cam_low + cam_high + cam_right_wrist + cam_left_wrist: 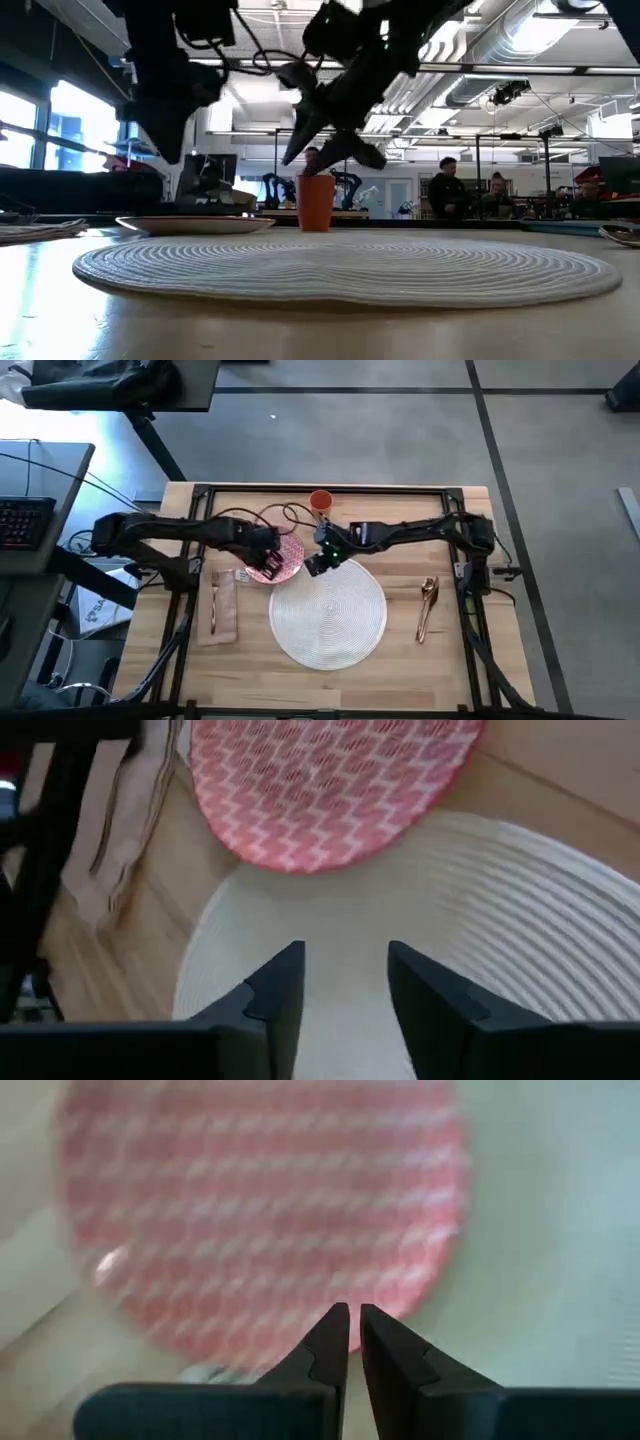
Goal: Set table place
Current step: Put the red pattern plate on the table mat
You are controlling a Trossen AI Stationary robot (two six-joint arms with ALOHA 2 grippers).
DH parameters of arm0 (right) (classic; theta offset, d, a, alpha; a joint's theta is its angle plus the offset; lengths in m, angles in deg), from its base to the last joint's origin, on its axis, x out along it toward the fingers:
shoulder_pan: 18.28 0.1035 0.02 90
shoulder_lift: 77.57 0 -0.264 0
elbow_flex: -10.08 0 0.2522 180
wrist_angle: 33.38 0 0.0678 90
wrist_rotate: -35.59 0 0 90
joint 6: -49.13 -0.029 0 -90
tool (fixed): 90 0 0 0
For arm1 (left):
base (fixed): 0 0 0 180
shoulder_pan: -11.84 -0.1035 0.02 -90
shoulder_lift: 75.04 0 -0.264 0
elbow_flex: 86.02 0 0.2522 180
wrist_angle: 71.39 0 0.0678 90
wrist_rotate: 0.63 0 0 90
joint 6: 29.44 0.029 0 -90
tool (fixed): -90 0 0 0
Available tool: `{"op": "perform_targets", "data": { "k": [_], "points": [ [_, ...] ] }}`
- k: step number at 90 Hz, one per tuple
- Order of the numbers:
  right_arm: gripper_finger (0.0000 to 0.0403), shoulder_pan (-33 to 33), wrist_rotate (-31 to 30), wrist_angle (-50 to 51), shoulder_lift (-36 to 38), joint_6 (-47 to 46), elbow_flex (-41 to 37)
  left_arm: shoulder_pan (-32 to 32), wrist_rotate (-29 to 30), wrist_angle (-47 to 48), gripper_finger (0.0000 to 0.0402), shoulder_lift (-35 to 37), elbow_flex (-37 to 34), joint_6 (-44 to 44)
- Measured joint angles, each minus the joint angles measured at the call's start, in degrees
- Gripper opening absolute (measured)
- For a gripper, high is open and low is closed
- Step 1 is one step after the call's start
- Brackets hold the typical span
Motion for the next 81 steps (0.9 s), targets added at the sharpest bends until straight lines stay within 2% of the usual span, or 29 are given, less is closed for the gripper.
{"op": "perform_targets", "data": {
  "k": [14, 25, 54, 81],
  "points": [
    [0.0199, -2.3, 0.3, -8.0, -4.0, -4.1, 0.0, -1.8, 0.3, 0.1, 0.0014, 2.0, -5.9, 0.1],
    [0.0220, -4.0, -0.7, -13.2, -6.6, -8.2, 0.0, -3.4, 0.6, -1.7, 0.0014, 2.1, -9.8, 1.7],
    [0.0224, -6.1, 0.3, -16.7, -11.0, -12.5, 0.1, -6.1, -0.4, -13.8, 0.0014, 2.0, -16.9, 4.2],
    [0.0224, -5.9, 0.3, -24.0, -13.4, -15.9, 0.1, -6.5, -1.0, -20.4, 0.0014, 0.7, -18.0, 6.6]
  ]
}}
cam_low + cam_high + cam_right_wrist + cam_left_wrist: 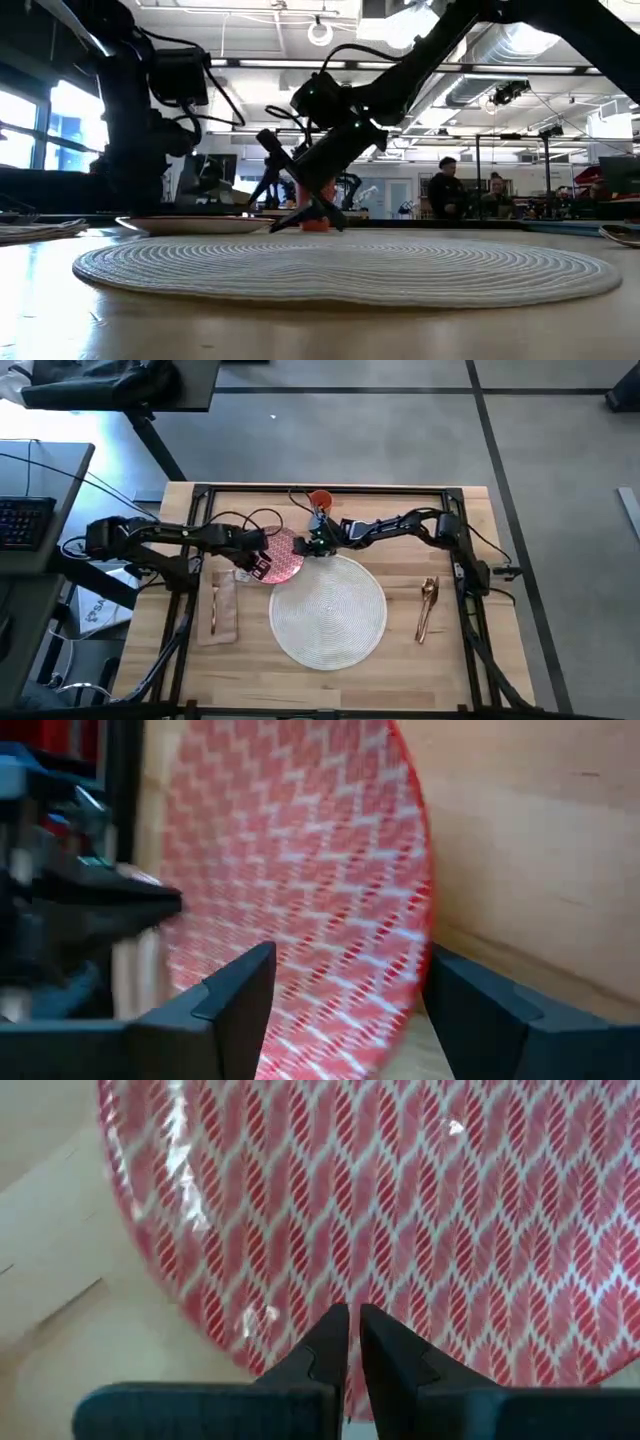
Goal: Set table place
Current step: Put the red pattern plate on the table mat
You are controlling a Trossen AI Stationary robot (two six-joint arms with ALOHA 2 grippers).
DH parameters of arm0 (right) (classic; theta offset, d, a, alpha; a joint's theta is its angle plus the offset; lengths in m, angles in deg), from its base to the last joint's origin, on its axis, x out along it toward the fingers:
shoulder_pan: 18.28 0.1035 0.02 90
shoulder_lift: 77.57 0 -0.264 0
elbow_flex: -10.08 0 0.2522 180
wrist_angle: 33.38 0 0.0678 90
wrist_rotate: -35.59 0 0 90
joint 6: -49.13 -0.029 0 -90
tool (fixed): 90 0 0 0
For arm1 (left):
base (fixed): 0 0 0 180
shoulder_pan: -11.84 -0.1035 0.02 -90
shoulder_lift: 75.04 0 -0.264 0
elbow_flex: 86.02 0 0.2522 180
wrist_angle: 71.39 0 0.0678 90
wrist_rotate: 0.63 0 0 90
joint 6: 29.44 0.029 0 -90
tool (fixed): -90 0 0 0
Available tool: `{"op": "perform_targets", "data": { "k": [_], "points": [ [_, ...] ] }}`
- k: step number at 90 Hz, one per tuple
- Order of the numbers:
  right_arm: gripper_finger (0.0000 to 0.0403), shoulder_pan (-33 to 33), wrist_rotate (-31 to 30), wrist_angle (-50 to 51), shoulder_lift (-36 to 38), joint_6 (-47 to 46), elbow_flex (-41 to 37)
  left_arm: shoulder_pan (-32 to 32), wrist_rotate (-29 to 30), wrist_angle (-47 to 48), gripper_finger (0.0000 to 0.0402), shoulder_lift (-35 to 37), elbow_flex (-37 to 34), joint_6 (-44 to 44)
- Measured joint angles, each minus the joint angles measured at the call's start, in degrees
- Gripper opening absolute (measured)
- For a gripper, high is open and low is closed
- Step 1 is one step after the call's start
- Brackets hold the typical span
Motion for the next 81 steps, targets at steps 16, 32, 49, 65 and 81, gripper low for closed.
{"op": "perform_targets", "data": {
  "k": [16, 32, 49, 65, 81],
  "points": [
    [0.0208, 0.0, 0.0, -1.0, -0.7, -0.6, 0.1, 0.0, 0.0, -3.1, 0.0014, -2.9, 0.0, 0.5],
    [0.0132, 0.1, -2.5, 1.6, -0.7, -2.2, 0.2, 0.2, -0.7, -5.0, 0.0014, -4.1, 0.2, 0.5],
    [0.0028, 0.2, -4.5, 2.4, -0.7, -2.4, 0.2, 0.2, -1.3, -3.2, 0.0014, -1.2, 2.8, 1.4],
    [0.0005, -0.2, -2.5, 2.2, -0.7, -4.4, 0.2, 0.6, 1.0, 4.0, 0.0014, 2.6, 8.3, 3.2],
    [0.0001, -1.0, 1.3, -0.1, 0.5, -5.2, -0.2, 0.5, 5.5, 13.9, 0.0014, 8.3, 15.9, 4.4]
  ]
}}
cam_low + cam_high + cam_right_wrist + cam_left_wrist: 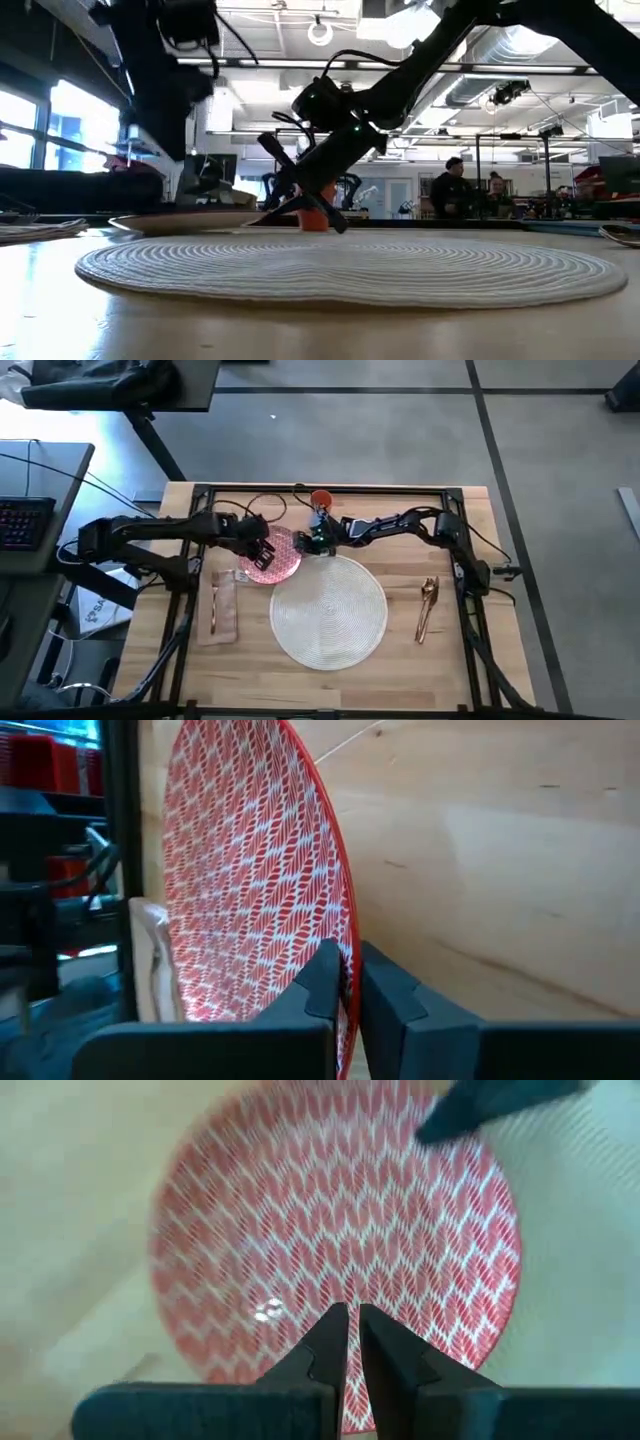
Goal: Set table place
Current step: Put the red pattern plate on the table mat
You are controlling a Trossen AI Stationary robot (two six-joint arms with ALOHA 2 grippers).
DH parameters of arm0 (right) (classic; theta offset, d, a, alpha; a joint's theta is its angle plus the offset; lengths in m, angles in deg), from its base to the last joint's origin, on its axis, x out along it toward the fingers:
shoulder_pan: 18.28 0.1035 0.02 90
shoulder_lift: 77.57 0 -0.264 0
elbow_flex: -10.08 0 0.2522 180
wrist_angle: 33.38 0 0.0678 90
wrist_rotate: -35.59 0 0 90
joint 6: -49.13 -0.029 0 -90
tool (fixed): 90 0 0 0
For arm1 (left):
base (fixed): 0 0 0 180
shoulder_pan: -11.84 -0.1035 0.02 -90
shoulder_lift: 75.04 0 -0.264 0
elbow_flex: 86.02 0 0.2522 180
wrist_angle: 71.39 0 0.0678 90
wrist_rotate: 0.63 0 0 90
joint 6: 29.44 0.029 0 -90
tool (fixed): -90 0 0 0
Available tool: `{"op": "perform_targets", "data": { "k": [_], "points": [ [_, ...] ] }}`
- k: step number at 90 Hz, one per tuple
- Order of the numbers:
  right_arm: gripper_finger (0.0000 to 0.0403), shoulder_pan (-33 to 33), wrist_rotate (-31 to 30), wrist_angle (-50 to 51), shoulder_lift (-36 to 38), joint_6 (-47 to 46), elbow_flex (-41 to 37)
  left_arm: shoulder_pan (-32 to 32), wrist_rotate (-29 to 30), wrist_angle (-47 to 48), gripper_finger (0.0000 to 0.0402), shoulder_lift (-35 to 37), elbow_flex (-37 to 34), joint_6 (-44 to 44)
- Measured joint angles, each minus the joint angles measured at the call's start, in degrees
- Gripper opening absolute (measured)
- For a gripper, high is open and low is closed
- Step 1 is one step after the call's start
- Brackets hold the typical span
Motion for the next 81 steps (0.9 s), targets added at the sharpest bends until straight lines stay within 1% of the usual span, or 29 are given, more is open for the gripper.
{"op": "perform_targets", "data": {
  "k": [9, 20, 31, 37, 45, 50, 57, 64, 67, 74, 81],
  "points": [
    [0.0000, -0.7, 2.5, -1.5, 2.2, 0.1, 0.0, 0.0, 3.1, 3.2, 0.0014, 3.7, 4.0, -0.7],
    [0.0000, -1.3, 7.6, -1.3, 5.1, 2.5, -0.1, 0.0, 6.1, 3.3, 0.0014, 8.3, 7.7, -1.6],
    [0.0000, -1.3, 12.2, -0.5, 8.9, 4.9, -0.1, 0.0, 9.9, 3.3, 0.0014, 12.1, 9.7, -3.3],
    [0.0000, -1.0, 14.7, 1.6, 11.3, 6.4, -0.1, 0.0, 11.6, 3.3, 0.0014, 13.7, 10.3, -3.6],
    [0.0000, -0.2, 18.2, 6.9, 14.9, 10.1, 0.0, 0.0, 12.3, 3.5, 0.0014, 15.4, 10.4, -4.2],
    [0.0000, 0.3, 20.3, 12.1, 17.0, 13.2, 0.0, 0.0, 12.4, 3.4, 0.0014, 16.1, 10.4, -4.6],
    [0.0000, 1.4, 21.7, 22.6, 19.6, 18.9, 0.0, 0.0, 12.3, 3.4, 0.0014, 16.4, 10.4, -5.0],
    [0.0000, 2.2, 21.5, 35.8, 21.4, 26.0, 0.0, 0.0, 12.4, 3.4, 0.0014, 16.4, 10.4, -5.0],
    [0.0000, 2.5, 21.3, 39.5, 22.1, 28.4, -0.7, 0.0, 12.5, 3.3, 0.0014, 16.3, 10.4, -5.0],
    [0.0000, 2.6, 21.7, 40.6, 24.5, 29.5, -5.6, 0.0, 12.5, 3.3, 0.0014, 15.9, 10.4, -5.0],
    [0.0000, 2.4, 22.2, 34.7, 28.6, 26.6, -12.3, 0.0, 12.5, 3.3, 0.0014, 15.5, 10.4, -5.0]
  ]
}}
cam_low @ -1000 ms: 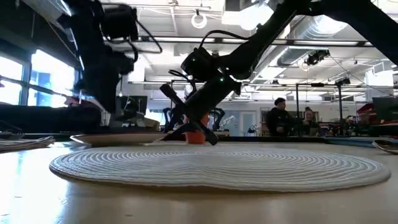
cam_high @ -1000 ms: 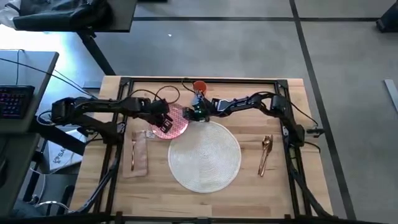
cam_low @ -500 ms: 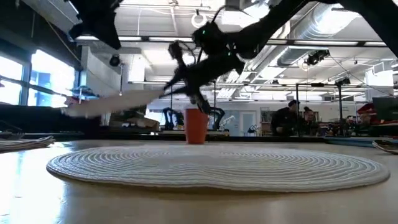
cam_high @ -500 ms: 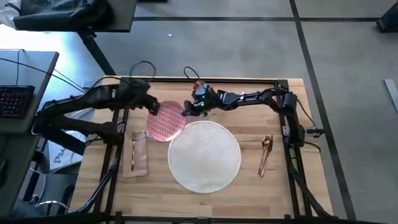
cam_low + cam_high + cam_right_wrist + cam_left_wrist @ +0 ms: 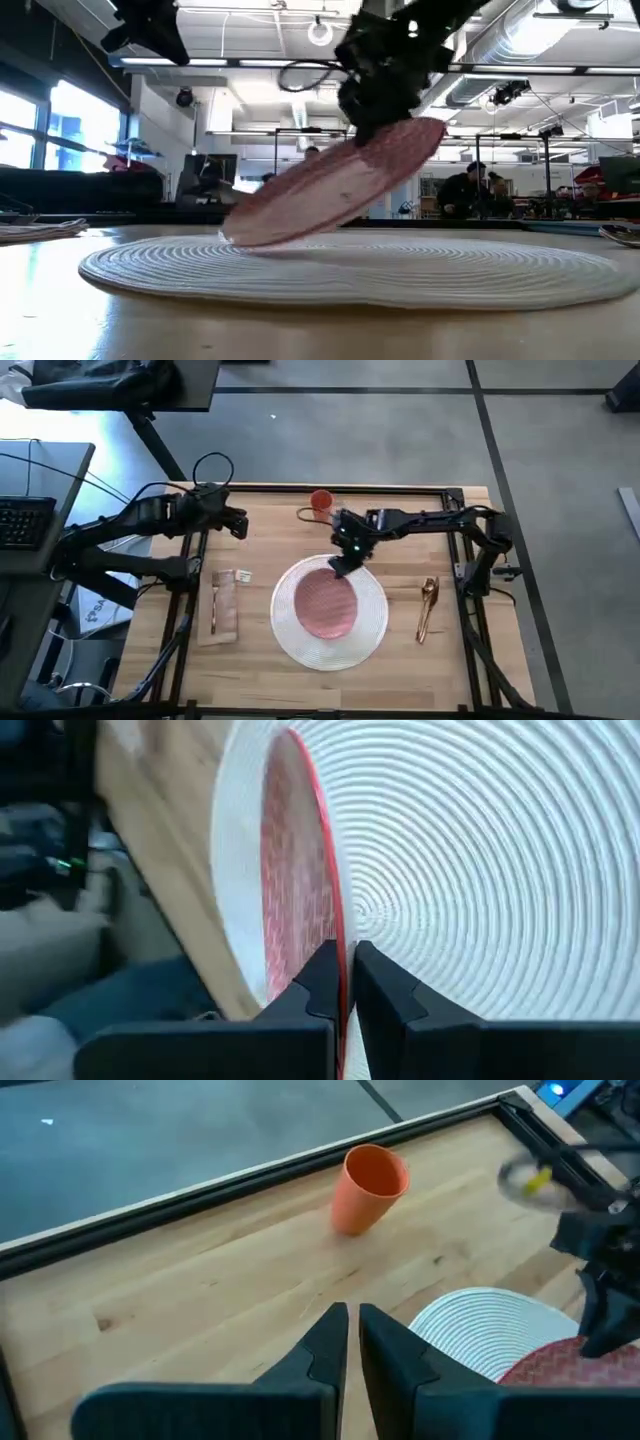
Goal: Set table place
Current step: Put the red pattern plate on the table mat
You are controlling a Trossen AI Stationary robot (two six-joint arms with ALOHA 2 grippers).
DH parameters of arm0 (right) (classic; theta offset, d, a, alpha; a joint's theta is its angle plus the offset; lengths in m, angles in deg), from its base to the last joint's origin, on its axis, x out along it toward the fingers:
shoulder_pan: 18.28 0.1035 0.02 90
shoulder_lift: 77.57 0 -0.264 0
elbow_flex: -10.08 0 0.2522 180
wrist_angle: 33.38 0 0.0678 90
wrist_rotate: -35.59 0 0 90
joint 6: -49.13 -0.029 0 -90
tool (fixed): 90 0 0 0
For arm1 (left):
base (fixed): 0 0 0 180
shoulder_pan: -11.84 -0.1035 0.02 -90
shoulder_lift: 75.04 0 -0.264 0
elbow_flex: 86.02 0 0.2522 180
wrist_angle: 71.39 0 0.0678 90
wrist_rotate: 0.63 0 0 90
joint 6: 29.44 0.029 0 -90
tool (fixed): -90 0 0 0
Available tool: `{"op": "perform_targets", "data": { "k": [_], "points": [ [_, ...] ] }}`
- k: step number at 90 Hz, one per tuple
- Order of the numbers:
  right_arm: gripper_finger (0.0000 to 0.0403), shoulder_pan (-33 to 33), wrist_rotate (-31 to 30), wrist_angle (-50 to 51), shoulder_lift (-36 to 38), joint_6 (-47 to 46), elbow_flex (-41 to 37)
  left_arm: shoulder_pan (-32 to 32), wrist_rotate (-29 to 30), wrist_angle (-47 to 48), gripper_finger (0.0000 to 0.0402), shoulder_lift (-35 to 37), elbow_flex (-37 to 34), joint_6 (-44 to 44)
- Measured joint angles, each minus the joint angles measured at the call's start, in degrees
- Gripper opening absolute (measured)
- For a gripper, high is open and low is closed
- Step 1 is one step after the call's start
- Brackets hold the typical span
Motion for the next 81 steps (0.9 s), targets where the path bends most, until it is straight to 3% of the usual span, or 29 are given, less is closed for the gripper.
{"op": "perform_targets", "data": {
  "k": [21, 40, 64, 81],
  "points": [
    [0.0000, 0.1, -0.5, -31.5, 11.8, -19.0, -26.0, 0.3, 0.0, 0.0, 0.0014, -1.0, 0.0, 0.0],
    [0.0000, 5.2, -9.7, -53.1, 11.5, -31.4, -37.1, 0.4, -0.1, -0.1, 0.0014, -2.6, 0.0, 0.0],
    [0.0000, 10.4, -18.7, -54.6, 11.1, -33.9, -40.6, 0.4, -1.6, -0.2, 0.0014, -5.5, 0.0, -1.1],
    [0.0001, 10.5, -20.7, -52.4, 11.1, -34.7, -42.1, 0.5, -2.3, -0.5, 0.0014, -8.0, 0.0, -1.1]
  ]
}}
